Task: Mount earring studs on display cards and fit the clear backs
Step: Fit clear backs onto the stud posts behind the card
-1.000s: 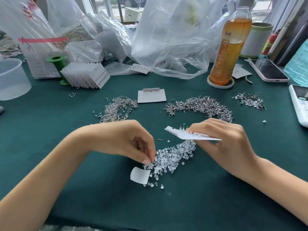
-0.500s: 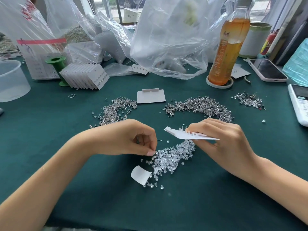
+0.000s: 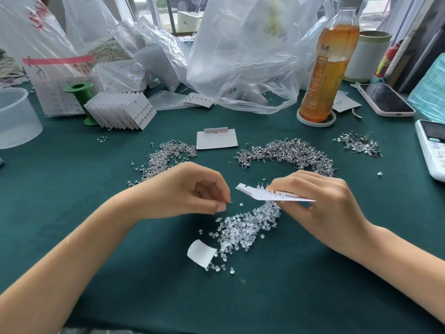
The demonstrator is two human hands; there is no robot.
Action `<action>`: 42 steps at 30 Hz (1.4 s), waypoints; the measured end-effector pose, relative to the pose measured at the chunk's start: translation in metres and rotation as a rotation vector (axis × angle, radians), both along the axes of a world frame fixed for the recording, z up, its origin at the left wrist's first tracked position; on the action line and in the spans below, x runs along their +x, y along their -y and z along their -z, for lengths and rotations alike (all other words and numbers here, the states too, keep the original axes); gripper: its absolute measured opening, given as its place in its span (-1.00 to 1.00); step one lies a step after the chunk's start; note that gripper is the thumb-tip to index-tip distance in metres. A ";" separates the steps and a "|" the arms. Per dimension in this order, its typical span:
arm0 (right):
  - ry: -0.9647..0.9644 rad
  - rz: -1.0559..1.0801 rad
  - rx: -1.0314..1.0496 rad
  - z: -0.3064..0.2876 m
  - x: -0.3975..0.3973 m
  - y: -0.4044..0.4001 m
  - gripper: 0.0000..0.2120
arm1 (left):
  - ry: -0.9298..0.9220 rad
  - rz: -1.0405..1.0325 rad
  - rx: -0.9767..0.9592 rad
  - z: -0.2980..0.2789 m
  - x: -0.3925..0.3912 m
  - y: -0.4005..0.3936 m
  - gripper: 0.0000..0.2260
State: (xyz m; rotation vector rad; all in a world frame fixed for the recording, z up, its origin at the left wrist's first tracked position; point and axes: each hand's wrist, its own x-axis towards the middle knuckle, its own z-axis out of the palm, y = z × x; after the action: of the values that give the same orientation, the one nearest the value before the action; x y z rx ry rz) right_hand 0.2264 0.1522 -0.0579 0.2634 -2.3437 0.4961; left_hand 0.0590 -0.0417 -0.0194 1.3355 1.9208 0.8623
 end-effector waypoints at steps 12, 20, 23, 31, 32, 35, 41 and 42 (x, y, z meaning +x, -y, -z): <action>-0.020 -0.058 0.134 -0.002 0.003 0.001 -0.83 | 0.074 -0.040 0.063 -0.001 0.004 -0.003 -0.91; -0.047 -0.117 0.349 -0.003 0.002 0.004 -0.74 | 0.210 -0.100 0.153 -0.005 0.006 -0.008 -0.90; -0.032 -0.129 0.402 -0.003 0.003 0.005 -0.77 | 0.246 -0.094 0.185 -0.004 0.013 -0.013 -0.91; 0.001 -0.131 0.441 -0.003 0.001 0.007 -0.84 | 0.125 0.003 0.206 -0.001 0.033 -0.019 -0.92; 0.006 -0.140 0.428 -0.003 0.001 0.008 -0.83 | 0.131 0.003 0.198 -0.001 0.034 -0.019 -0.93; 0.019 -0.151 0.355 -0.004 0.001 0.009 -0.82 | 0.157 -0.008 0.187 0.000 0.033 -0.019 -0.94; 0.077 -0.100 0.245 -0.002 -0.001 0.005 -0.87 | 0.185 -0.050 0.194 0.001 0.036 -0.019 -0.93; 0.084 -0.109 0.243 -0.001 0.000 0.004 -0.80 | 0.196 -0.065 0.192 0.001 0.036 -0.020 -0.93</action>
State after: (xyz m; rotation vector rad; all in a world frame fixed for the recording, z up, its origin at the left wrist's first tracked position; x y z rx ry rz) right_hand 0.2259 0.1481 -0.0572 0.4945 -2.4821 0.2773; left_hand 0.0946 -0.0222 -0.0204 1.2508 1.7724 1.1902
